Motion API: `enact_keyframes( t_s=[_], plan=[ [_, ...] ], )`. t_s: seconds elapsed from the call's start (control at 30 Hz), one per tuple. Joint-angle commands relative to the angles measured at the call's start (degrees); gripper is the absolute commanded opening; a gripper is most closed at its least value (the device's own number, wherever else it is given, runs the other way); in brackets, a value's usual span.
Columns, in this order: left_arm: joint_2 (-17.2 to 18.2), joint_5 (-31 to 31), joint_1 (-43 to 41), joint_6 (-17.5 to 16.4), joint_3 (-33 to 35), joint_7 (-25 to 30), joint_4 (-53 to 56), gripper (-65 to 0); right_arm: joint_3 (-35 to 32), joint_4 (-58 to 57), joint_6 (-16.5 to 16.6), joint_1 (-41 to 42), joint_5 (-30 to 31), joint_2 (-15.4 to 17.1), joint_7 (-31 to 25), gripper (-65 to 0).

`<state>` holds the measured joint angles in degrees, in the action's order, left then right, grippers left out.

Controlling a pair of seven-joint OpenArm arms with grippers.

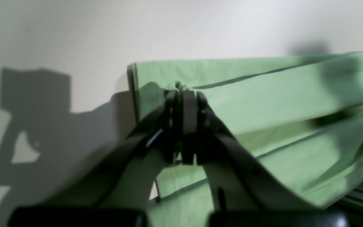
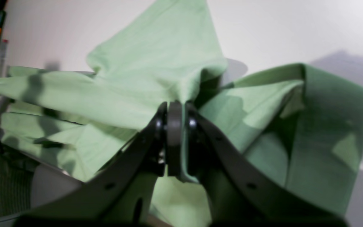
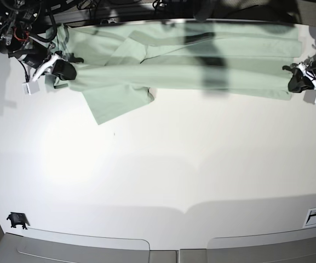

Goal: Fold the T-shirt properly
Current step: 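Lift the hem with both grippers and fold it toward the collar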

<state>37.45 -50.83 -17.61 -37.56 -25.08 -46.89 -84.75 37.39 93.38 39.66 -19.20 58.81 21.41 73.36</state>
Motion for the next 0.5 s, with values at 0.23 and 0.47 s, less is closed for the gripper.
enact_keyframes(
  t_s=[0.23, 0.47],
  plan=[
    [1.6, -1.4, 0.6, -0.2, -0.9, 1.5, -1.3, -44.4, 0.5, 1.0, 0.3, 0.2, 2.4, 1.1, -1.8, -40.3],
    [1.6, -1.4, 0.6, -0.2, -11.5, 5.5, -9.4, -43.0, 0.9, 2.4, 0.3, 1.1, 4.7, 1.1, -2.2, -38.5]
  ],
)
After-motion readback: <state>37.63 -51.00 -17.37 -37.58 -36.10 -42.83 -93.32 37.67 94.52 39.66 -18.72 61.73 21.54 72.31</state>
